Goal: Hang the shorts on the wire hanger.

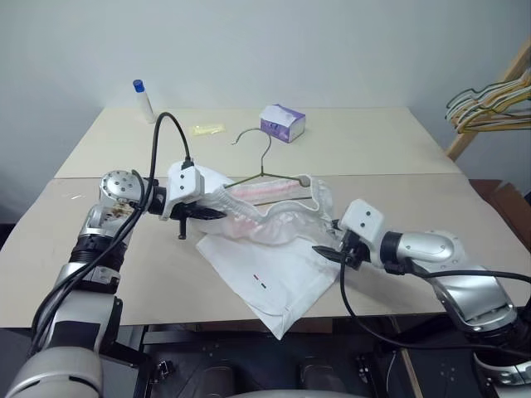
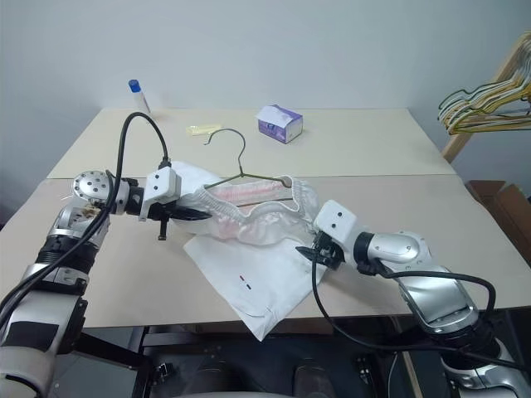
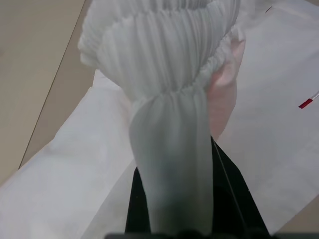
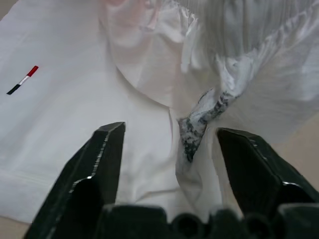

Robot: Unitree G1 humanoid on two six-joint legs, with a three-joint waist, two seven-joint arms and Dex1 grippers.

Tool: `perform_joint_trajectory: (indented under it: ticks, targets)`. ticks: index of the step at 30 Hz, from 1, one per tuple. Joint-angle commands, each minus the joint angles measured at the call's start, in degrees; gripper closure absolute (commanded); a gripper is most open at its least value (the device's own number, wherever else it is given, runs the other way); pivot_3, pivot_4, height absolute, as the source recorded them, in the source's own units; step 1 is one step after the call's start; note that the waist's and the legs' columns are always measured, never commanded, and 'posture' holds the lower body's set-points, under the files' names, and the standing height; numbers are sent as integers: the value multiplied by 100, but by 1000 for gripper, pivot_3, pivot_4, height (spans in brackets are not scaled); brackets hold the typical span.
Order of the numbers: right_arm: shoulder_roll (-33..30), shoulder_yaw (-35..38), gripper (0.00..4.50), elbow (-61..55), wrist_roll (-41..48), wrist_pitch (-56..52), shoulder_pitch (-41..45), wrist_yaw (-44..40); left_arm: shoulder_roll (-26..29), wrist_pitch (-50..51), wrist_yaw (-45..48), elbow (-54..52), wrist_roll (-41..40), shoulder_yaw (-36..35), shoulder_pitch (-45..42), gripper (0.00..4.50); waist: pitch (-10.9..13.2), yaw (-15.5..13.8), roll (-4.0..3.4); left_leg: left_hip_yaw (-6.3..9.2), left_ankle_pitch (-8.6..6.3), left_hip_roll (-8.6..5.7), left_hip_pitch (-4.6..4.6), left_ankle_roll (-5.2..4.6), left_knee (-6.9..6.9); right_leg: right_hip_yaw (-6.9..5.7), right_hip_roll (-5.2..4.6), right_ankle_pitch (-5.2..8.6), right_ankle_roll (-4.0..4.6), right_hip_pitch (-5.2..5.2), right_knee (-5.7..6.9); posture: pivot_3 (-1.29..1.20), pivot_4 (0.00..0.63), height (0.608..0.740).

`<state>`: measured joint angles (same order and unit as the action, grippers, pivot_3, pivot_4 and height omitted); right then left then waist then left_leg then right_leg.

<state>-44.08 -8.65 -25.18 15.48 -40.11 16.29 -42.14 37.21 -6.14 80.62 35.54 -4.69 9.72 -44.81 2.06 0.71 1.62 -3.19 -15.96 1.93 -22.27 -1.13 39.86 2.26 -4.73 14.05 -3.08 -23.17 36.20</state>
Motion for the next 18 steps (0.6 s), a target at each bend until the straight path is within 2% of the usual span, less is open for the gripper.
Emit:
perform_joint_trajectory:
  ticks: [1,3,6,10,14,18]
  targets:
    - [-188,1217,17,114,772,-20,318,-442,111,-124,143,-189,-159,-169,-170,4401,0,-5,0,0,0,0,1,0,0,0,0,0,0,0,1,12,0,740]
    - [-367,1651,17,309,1128,11,489,-782,171,-203,246,-187,-130,-143,-166,4401,0,-10,0,0,0,0,2,0,1,0,0,0,0,2,1,14,0,740]
    - [-690,1669,17,815,1174,257,892,-1273,225,-378,398,-96,-98,-108,-210,4401,0,-8,0,0,0,1,6,0,-1,0,0,0,0,4,0,13,0,740]
    - [-963,724,17,1763,398,966,1620,-1929,169,-465,523,23,-128,-108,-338,4401,0,26,0,-7,0,2,12,0,-1,5,0,0,0,4,3,2,0,740]
    - [-670,-423,17,2743,-287,1603,2578,-2800,30,-524,549,97,-99,-68,-463,4401,0,64,-1,-11,0,1,12,0,-1,10,0,-1,0,1,4,8,0,740]
    - [-341,-973,17,3096,-730,1980,3022,-3133,-85,-590,553,165,-42,-26,-542,4401,0,56,-1,-3,0,2,-5,0,-2,4,2,0,0,-10,2,14,0,740]
